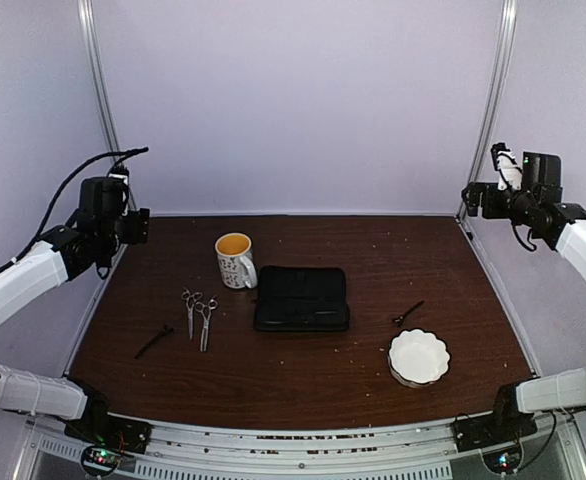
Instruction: Sort the hair-cutting tools
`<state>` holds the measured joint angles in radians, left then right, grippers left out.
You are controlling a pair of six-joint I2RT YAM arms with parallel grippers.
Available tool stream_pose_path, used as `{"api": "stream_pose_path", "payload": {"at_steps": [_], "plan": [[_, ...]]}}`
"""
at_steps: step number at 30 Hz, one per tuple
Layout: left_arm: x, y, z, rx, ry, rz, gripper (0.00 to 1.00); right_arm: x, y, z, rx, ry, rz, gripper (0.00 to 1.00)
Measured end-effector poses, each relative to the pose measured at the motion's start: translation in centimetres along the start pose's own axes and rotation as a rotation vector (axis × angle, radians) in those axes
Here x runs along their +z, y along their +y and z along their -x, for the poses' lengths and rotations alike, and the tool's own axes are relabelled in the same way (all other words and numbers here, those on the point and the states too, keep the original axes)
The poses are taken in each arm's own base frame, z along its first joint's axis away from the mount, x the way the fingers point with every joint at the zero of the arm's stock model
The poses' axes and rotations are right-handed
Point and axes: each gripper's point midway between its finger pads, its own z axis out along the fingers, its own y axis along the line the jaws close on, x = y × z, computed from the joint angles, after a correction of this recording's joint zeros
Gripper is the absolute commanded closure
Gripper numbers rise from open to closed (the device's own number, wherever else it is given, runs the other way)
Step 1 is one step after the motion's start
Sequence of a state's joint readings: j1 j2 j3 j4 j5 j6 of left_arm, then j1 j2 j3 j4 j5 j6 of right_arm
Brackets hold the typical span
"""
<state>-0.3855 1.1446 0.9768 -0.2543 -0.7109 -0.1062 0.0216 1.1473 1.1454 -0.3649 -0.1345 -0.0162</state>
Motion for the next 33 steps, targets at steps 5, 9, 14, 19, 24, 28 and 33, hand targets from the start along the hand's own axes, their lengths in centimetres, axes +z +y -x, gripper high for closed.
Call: {"api": "stream_pose_path", "payload": {"at_steps": [5,9,14,19,24,28,33], "plan": [[1.4,0.9,-1.5,-0.017,0.037,-0.023,0.11,0.8,-2.2,-0.7,0.056,-0.004,-0.022,0.03],[1.7,-0.1,-2.2,0.006,0.051,-0.091,0.11,1.6,-2.6,-2.1,0.063,0.019,0.039,0.14],[0.5,-3.4,-2.6,0.074,0.062,-0.234,0.04,2.4,-0.5,-4.1,-0.013,0.076,0.171,0.18],[-1.6,-7.1,-2.8,0.121,0.075,-0.395,0.04,2.3,5.6,-6.4,-0.196,0.140,0.352,0.18],[-4.2,-10.6,-4.0,0.161,0.105,-0.538,0.05,1.0,15.4,-10.8,-0.468,0.222,0.620,0.34],[-5.6,-12.2,-4.9,0.139,0.141,-0.601,0.05,-0.8,22.9,-15.4,-0.682,0.293,0.832,0.47],[-6.2,-13.1,-5.6,0.085,0.177,-0.647,0.05,-2.4,29.8,-19.8,-0.886,0.352,1.017,0.57]]}}
